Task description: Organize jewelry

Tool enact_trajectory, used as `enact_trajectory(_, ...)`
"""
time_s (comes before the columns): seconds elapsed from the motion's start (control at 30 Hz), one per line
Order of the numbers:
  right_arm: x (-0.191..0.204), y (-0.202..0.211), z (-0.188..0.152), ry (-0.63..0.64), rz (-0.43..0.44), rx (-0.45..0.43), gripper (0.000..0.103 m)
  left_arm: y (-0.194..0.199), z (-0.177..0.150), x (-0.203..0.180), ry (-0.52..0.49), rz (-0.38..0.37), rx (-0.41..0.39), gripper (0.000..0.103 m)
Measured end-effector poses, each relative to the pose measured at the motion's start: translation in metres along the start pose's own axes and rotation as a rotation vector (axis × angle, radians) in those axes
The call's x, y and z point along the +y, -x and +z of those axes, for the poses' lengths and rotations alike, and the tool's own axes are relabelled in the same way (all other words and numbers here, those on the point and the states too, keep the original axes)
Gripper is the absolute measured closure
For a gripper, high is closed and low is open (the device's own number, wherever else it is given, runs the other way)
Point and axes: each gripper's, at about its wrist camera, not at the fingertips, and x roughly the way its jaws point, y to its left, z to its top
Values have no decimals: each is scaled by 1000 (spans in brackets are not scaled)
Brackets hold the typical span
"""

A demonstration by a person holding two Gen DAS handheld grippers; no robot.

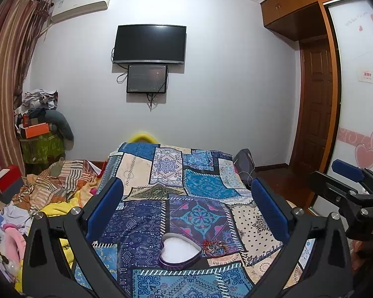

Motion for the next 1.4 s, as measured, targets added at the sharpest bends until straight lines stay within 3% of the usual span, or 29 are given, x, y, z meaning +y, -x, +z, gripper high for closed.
enact_trajectory(1.03,0,-8,-7,-1,2,18,3,-5,-2,4,5,8,11,0)
enact_trajectory(1.4,-16,-55,-30,-7,-26,136,3,-60,-27,20,34,18,162,0)
